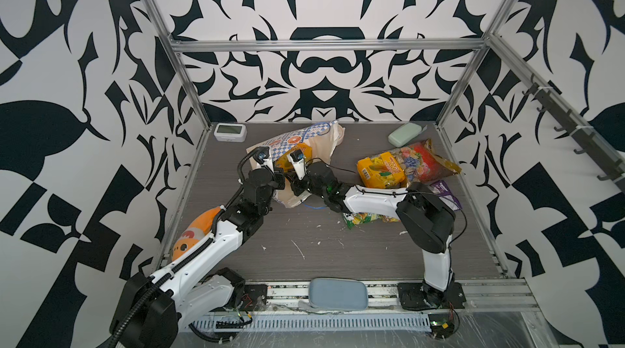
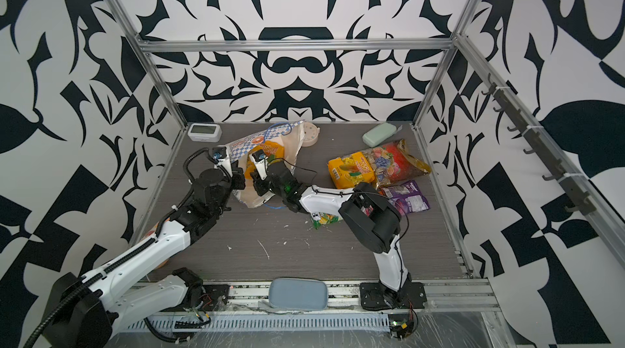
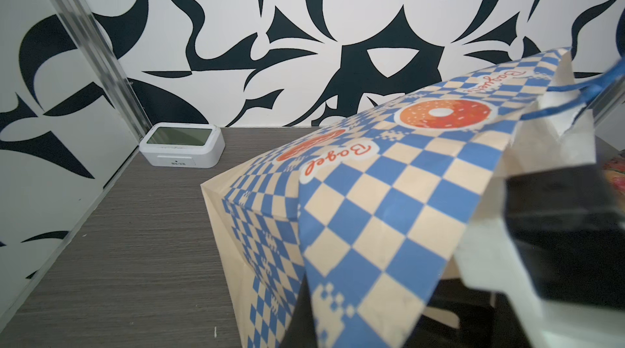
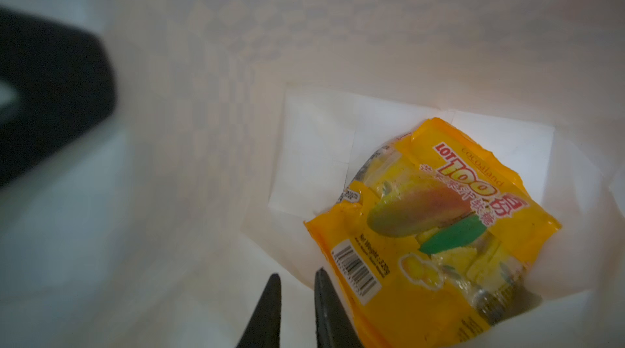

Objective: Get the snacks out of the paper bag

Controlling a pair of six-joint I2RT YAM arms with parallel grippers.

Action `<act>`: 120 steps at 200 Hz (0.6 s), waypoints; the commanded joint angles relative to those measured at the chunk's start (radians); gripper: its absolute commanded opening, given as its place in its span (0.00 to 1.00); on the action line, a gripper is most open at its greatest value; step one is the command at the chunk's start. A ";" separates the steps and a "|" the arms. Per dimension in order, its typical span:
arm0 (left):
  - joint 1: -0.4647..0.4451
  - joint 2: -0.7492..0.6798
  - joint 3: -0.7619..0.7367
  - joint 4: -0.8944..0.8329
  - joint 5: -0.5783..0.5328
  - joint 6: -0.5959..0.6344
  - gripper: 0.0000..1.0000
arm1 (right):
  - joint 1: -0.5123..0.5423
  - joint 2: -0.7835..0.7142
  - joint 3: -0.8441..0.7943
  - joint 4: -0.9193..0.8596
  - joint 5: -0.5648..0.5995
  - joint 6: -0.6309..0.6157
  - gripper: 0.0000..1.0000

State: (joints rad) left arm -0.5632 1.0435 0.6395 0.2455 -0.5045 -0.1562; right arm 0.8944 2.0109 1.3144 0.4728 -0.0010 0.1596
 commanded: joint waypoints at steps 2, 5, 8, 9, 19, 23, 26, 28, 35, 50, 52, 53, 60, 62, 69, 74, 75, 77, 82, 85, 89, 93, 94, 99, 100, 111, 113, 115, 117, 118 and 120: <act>-0.001 -0.008 0.008 0.014 0.018 -0.003 0.00 | 0.002 0.056 0.107 -0.126 0.070 -0.020 0.26; -0.001 -0.009 0.007 0.014 0.017 -0.003 0.00 | 0.004 0.061 0.111 -0.127 0.076 -0.025 0.27; -0.002 -0.011 0.005 0.016 0.015 -0.003 0.00 | 0.004 0.066 0.113 -0.127 0.088 -0.027 0.30; -0.001 -0.012 0.005 0.016 0.015 -0.003 0.00 | 0.003 0.067 0.113 -0.126 0.092 -0.027 0.31; -0.002 -0.020 0.004 0.017 0.016 -0.004 0.00 | 0.002 0.086 0.111 -0.105 0.102 -0.042 0.44; -0.001 -0.023 0.003 0.016 0.015 -0.003 0.00 | 0.002 0.095 0.119 -0.115 0.104 -0.053 0.47; -0.002 -0.026 0.002 0.016 0.018 -0.002 0.00 | 0.003 0.102 0.128 -0.129 0.107 -0.063 0.48; -0.001 -0.027 0.003 0.017 0.016 -0.001 0.00 | 0.002 0.107 0.136 -0.141 0.109 -0.068 0.48; -0.001 -0.031 0.002 0.011 0.016 0.001 0.00 | 0.002 0.121 0.164 -0.186 0.122 -0.084 0.50; -0.001 -0.038 0.001 0.009 0.011 0.004 0.00 | 0.003 0.132 0.179 -0.215 0.134 -0.125 0.56; -0.001 -0.039 0.000 0.010 0.011 0.004 0.00 | 0.003 0.132 0.178 -0.217 0.138 -0.130 0.57; 0.000 -0.039 -0.001 0.010 0.011 0.004 0.00 | 0.003 0.133 0.179 -0.219 0.140 -0.132 0.58; -0.001 -0.040 -0.003 0.012 0.013 0.004 0.00 | 0.003 0.138 0.191 -0.242 0.154 -0.150 0.61; 0.000 -0.042 -0.003 0.012 0.013 0.003 0.00 | 0.003 0.140 0.198 -0.250 0.156 -0.157 0.61; 0.000 -0.042 -0.003 0.013 0.018 0.004 0.00 | 0.003 0.154 0.226 -0.296 0.167 -0.185 0.63; -0.001 -0.040 -0.002 0.013 0.019 0.004 0.00 | 0.003 0.165 0.256 -0.335 0.178 -0.211 0.63; -0.001 -0.041 -0.002 0.013 0.020 0.004 0.00 | 0.004 0.168 0.261 -0.342 0.180 -0.215 0.64; -0.002 -0.040 -0.002 0.015 0.020 0.004 0.00 | 0.005 0.172 0.271 -0.357 0.181 -0.224 0.64; -0.001 -0.039 -0.001 0.015 0.023 0.003 0.00 | 0.006 0.178 0.287 -0.381 0.184 -0.247 0.64; -0.001 -0.038 0.000 0.016 0.023 0.004 0.00 | 0.007 0.182 0.291 -0.385 0.184 -0.259 0.65; -0.001 -0.037 0.001 0.015 0.024 0.004 0.00 | 0.009 0.183 0.292 -0.383 0.216 -0.282 0.65; -0.001 -0.035 0.002 0.016 0.025 0.004 0.00 | 0.012 0.185 0.291 -0.373 0.237 -0.301 0.66; -0.001 -0.034 0.002 0.017 0.026 0.003 0.00 | 0.013 0.186 0.290 -0.370 0.240 -0.306 0.66; -0.001 -0.033 0.001 0.018 0.026 0.004 0.00 | 0.017 0.190 0.290 -0.363 0.254 -0.328 0.69; 0.000 -0.033 0.001 0.018 0.026 0.004 0.00 | 0.017 0.191 0.291 -0.363 0.256 -0.333 0.70; -0.001 -0.030 0.003 0.025 0.030 0.006 0.00 | 0.023 0.203 0.303 -0.359 0.276 -0.389 0.72; -0.001 -0.030 0.004 0.026 0.031 0.005 0.00 | 0.024 0.206 0.304 -0.357 0.281 -0.398 0.72; -0.001 -0.030 0.004 0.027 0.033 0.004 0.00 | 0.025 0.209 0.306 -0.356 0.284 -0.407 0.72; 0.000 -0.030 0.004 0.028 0.033 0.006 0.00 | 0.027 0.212 0.308 -0.353 0.289 -0.418 0.72; -0.001 -0.029 0.004 0.028 0.033 0.006 0.00 | 0.029 0.213 0.308 -0.351 0.291 -0.421 0.72; -0.001 -0.028 0.004 0.030 0.034 0.007 0.00 | 0.031 0.216 0.309 -0.347 0.294 -0.432 0.72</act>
State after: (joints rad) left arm -0.5632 1.0229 0.6388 0.2417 -0.4885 -0.1528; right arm 0.9012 2.2246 1.5795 0.1452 0.2047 -0.1131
